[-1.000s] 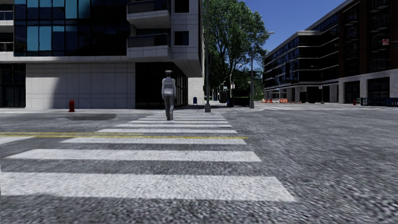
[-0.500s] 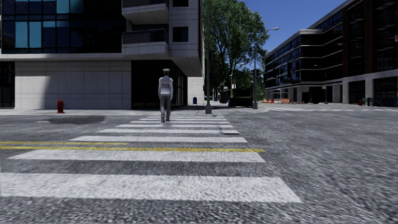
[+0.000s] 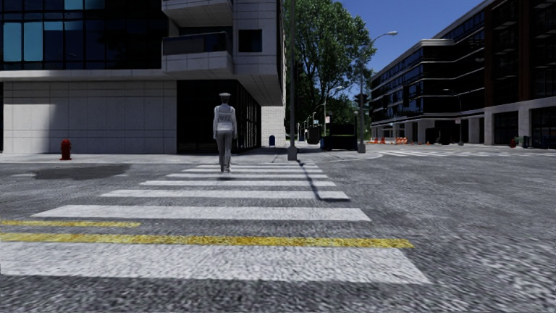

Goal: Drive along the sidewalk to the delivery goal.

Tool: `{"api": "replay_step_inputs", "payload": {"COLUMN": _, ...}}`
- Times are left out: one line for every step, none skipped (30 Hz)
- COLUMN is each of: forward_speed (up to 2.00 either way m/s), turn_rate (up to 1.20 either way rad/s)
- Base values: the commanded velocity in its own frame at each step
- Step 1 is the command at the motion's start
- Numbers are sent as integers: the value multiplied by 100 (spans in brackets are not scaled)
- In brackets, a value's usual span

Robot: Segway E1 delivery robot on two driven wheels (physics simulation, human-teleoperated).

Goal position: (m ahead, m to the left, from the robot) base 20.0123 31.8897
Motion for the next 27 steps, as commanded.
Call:
{"api": "replay_step_inputs", "payload": {"forward_speed": 200, "turn_rate": 0}}
{"api": "replay_step_inputs", "payload": {"forward_speed": 200, "turn_rate": 0}}
{"api": "replay_step_inputs", "payload": {"forward_speed": 200, "turn_rate": 0}}
{"api": "replay_step_inputs", "payload": {"forward_speed": 200, "turn_rate": 0}}
{"api": "replay_step_inputs", "payload": {"forward_speed": 200, "turn_rate": 0}}
{"api": "replay_step_inputs", "payload": {"forward_speed": 200, "turn_rate": 0}}
{"api": "replay_step_inputs", "payload": {"forward_speed": 200, "turn_rate": 0}}
{"api": "replay_step_inputs", "payload": {"forward_speed": 200, "turn_rate": 0}}
{"api": "replay_step_inputs", "payload": {"forward_speed": 200, "turn_rate": 0}}
{"api": "replay_step_inputs", "payload": {"forward_speed": 200, "turn_rate": 0}}
{"api": "replay_step_inputs", "payload": {"forward_speed": 200, "turn_rate": 0}}
{"api": "replay_step_inputs", "payload": {"forward_speed": 200, "turn_rate": 0}}
{"api": "replay_step_inputs", "payload": {"forward_speed": 200, "turn_rate": 0}}
{"api": "replay_step_inputs", "payload": {"forward_speed": 200, "turn_rate": 0}}
{"api": "replay_step_inputs", "payload": {"forward_speed": 200, "turn_rate": 0}}
{"api": "replay_step_inputs", "payload": {"forward_speed": 200, "turn_rate": 0}}
{"api": "replay_step_inputs", "payload": {"forward_speed": 200, "turn_rate": 0}}
{"api": "replay_step_inputs", "payload": {"forward_speed": 200, "turn_rate": 0}}
{"api": "replay_step_inputs", "payload": {"forward_speed": 200, "turn_rate": 0}}
{"api": "replay_step_inputs", "payload": {"forward_speed": 200, "turn_rate": 0}}
{"api": "replay_step_inputs", "payload": {"forward_speed": 200, "turn_rate": 0}}
{"api": "replay_step_inputs", "payload": {"forward_speed": 200, "turn_rate": 0}}
{"api": "replay_step_inputs", "payload": {"forward_speed": 200, "turn_rate": 0}}
{"api": "replay_step_inputs", "payload": {"forward_speed": 200, "turn_rate": 0}}
{"api": "replay_step_inputs", "payload": {"forward_speed": 200, "turn_rate": 0}}
{"api": "replay_step_inputs", "payload": {"forward_speed": 200, "turn_rate": 0}}
{"api": "replay_step_inputs", "payload": {"forward_speed": 200, "turn_rate": 0}}
